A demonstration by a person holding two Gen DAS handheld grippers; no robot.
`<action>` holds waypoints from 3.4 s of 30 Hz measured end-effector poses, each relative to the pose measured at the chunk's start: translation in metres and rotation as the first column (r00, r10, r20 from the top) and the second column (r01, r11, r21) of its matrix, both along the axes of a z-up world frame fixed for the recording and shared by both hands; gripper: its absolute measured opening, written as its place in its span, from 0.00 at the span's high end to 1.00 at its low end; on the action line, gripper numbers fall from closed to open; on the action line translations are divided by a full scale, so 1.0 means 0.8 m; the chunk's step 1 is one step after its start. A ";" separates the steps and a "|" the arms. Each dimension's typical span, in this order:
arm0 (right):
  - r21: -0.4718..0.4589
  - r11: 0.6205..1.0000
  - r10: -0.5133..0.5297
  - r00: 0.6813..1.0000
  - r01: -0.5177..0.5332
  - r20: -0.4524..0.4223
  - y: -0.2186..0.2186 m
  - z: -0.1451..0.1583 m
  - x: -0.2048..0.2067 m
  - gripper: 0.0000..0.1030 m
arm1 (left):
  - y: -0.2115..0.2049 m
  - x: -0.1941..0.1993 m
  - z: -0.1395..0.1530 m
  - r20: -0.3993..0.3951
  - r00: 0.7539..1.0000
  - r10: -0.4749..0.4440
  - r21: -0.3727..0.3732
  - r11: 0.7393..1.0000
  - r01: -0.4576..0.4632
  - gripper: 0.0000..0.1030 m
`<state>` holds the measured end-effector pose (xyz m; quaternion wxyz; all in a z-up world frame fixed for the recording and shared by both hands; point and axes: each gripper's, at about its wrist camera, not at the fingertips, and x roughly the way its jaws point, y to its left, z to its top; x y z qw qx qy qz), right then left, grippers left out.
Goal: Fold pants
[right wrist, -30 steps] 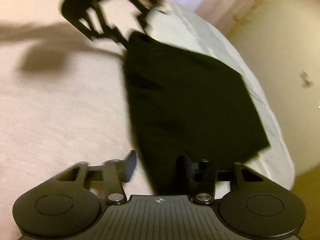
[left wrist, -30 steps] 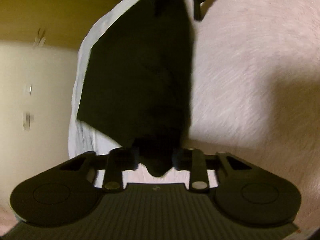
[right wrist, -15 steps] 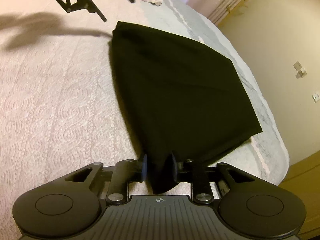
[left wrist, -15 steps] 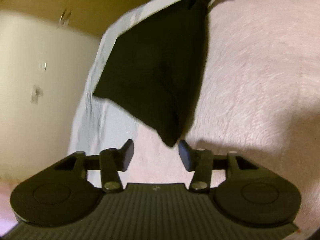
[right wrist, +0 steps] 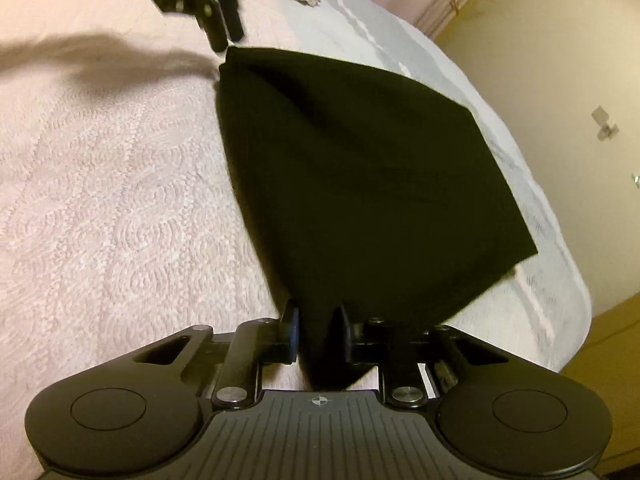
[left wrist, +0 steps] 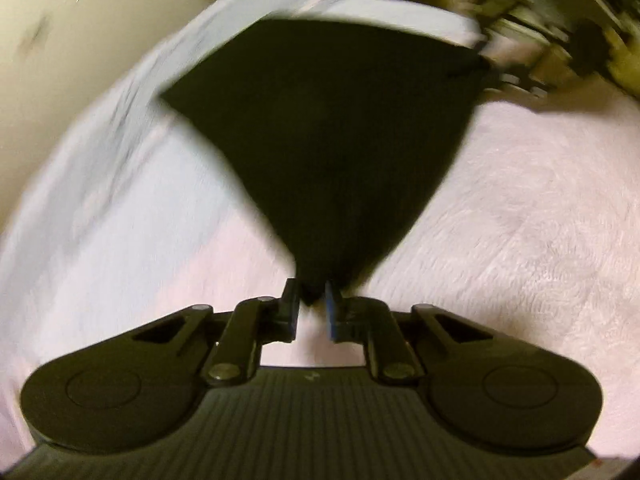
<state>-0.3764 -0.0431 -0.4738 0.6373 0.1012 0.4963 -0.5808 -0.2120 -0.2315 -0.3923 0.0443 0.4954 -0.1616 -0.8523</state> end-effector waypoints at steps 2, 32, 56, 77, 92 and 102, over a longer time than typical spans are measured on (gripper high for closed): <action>-0.002 1.000 -0.004 1.000 0.004 0.007 -0.001 0.003 -0.002 0.83 | -0.029 0.019 0.017 -0.040 0.984 0.173 0.138 0.977 -0.166 0.89; -0.003 0.999 -0.043 0.995 0.043 0.085 0.000 0.001 -0.010 0.83 | -0.042 -0.023 0.055 -0.084 0.940 0.331 0.417 0.868 -0.269 0.87; -0.004 0.999 -0.032 0.997 0.033 0.065 0.002 -0.006 -0.008 0.83 | -0.083 -0.014 0.003 0.023 0.821 0.571 0.637 0.624 -0.453 0.83; 0.007 0.999 -0.049 0.995 0.049 0.089 -0.001 -0.004 -0.012 0.83 | -0.079 -0.030 0.012 0.010 0.855 0.519 0.580 0.693 -0.428 0.75; 0.023 0.999 -0.034 0.992 0.032 0.124 0.002 0.009 -0.019 0.83 | -0.113 0.007 0.054 -0.054 0.837 0.544 0.384 0.785 -0.485 1.00; 0.021 1.000 0.007 0.994 -0.010 0.113 0.014 0.004 -0.024 0.87 | -0.012 -0.090 0.011 -0.077 0.960 0.270 0.389 0.895 -0.220 0.97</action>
